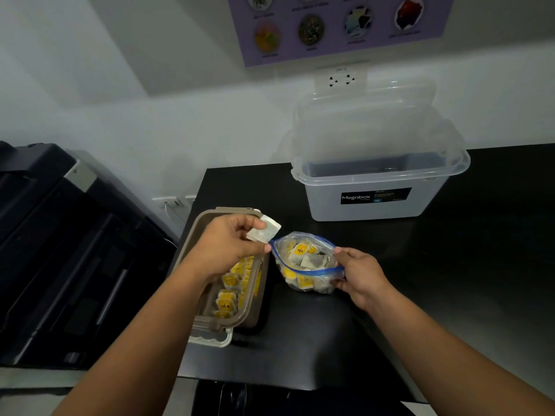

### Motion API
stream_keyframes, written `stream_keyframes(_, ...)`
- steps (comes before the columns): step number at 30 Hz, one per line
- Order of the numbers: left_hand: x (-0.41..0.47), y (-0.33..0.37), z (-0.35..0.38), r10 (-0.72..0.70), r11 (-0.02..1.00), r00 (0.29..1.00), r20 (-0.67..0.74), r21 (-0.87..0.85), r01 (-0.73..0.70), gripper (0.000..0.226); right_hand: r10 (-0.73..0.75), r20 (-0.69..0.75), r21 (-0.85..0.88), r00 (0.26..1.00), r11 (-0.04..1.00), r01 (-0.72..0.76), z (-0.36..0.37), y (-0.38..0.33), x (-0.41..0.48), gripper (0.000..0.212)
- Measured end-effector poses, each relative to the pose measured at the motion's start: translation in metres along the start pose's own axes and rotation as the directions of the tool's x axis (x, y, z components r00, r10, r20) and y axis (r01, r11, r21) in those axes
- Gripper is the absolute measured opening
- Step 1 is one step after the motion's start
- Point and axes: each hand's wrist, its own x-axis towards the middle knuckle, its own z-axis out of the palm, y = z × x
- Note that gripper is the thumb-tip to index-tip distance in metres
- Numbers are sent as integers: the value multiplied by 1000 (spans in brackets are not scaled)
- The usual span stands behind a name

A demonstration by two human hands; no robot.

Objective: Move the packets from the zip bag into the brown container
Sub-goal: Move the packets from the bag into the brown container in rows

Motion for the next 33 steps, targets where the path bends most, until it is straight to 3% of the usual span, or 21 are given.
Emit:
stream_keyframes(3, 2, -7, -7, -14, 1000, 995, -99, -10, 14, 30, 8, 2, -12, 1000, 1000, -8, 1, 0, -1, 16)
stream_keyframes(8, -2, -1, -1, -65, 963, 997, -44, -264, 51, 27, 4, 5, -3, 1000, 1000, -4, 0, 1, -1, 14)
stream_keyframes(11, 0, 1, 5, -127, 931, 984, -126, -358, 74, 13, 6, -2, -11, 1000, 1000, -6, 1, 0, -2, 12)
stream_keyframes(14, 4, -1, 5, -152, 911, 979, -138, -403, 84, 25, 4, 4, -8, 1000, 1000, -4, 1, -2, -4, 12)
stream_keyframes(16, 5, -3, 4, -135, 924, 985, -107, -372, 87, 33, 6, 3, -10, 1000, 1000, -6, 0, -1, -3, 12)
stream_keyframes(20, 5, -4, 1, -109, 952, 990, -92, -295, 78, 22, 5, 1, -13, 1000, 1000, -5, -1, 1, -1, 14)
stream_keyframes(30, -1, -12, -25, 10, 1000, 953, -304, 14, -6, 16, -2, -1, -26, 1000, 1000, 2, 0, 0, -3, 13)
stream_keyframes(33, -2, -11, -37, 62, 968, 958, -279, 252, 11, 14, -4, 2, -36, 1000, 999, 5, 0, 0, -3, 15)
